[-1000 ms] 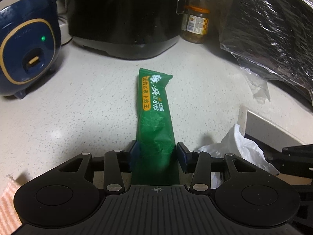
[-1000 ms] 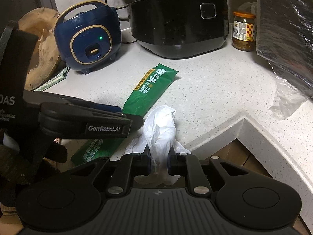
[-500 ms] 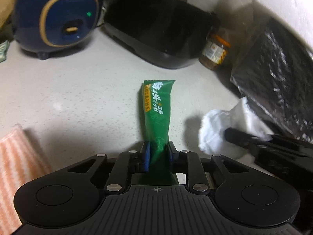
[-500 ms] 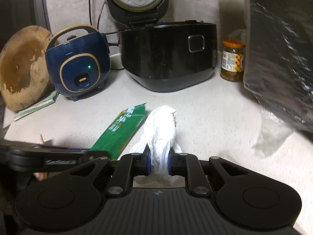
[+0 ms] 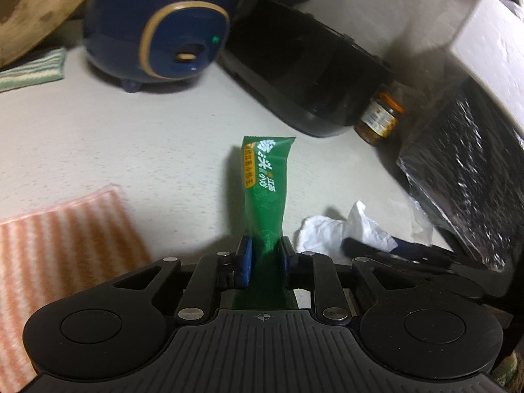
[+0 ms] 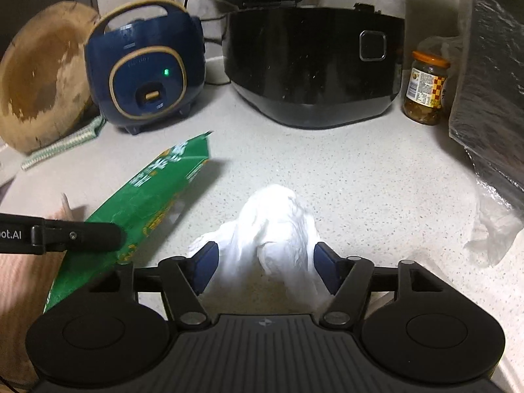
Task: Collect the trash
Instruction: 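Lift the packet and tissue and carry both tools down over the bin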
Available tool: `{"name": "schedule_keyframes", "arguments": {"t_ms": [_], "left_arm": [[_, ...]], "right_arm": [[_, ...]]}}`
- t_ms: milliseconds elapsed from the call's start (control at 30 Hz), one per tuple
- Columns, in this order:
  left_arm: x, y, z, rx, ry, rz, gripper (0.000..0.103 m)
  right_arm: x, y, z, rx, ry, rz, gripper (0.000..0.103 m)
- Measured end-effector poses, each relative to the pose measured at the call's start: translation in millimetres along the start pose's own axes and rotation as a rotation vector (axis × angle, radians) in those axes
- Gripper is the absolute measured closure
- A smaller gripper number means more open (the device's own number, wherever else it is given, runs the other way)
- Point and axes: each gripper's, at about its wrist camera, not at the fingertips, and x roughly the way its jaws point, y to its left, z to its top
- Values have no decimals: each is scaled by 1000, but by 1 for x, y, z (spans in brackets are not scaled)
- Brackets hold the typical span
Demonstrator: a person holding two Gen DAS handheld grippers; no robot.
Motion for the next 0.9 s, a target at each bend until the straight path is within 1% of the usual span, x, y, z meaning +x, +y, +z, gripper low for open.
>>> {"name": "schedule_keyframes", "arguments": {"t_ms": [67,133,200,233,367,467,533,600,667,733,800,867,900], "left_arm": [[-6,5,0,-15,-11,6,82],[-13,8,-1,-27,-25,20,82],[-20,13,-2,-38,-37,25,82],[-24,16,-3,-42,-42,20,82],[-31,25,-7,-54,-49,-4,82],[-31,30,-10,-40,-36,-2,82],[-33,34,-12,-34,-28,-12,82],[-35,39,-14,-38,-14,-30,82],[-36,43,-15,-37,3,-31,82],[-35,46,-14,-28,22,-44,82],[-35,49,-13,-26,39,-65,82],[-35,51,-11,-25,53,-96,82],[-35,49,-11,-19,56,-110,82]], "right_arm": [[-11,-7,0,25,-43,-23,38],[-28,-16,-3,49,-112,-61,36],[-41,-24,-10,51,-157,-112,28],[-44,-26,-12,45,-158,-130,27],[-44,-24,-16,23,-95,-118,27],[-32,-8,-14,17,-43,-72,27],[-21,5,-16,-2,-14,-62,27],[-7,15,-17,-9,17,-89,27],[3,18,-20,26,30,-134,27],[4,19,-20,82,25,-180,40],[-1,21,-19,110,31,-179,77],[-7,26,-17,123,55,-143,89],[-10,29,-15,132,58,-127,90]]}}
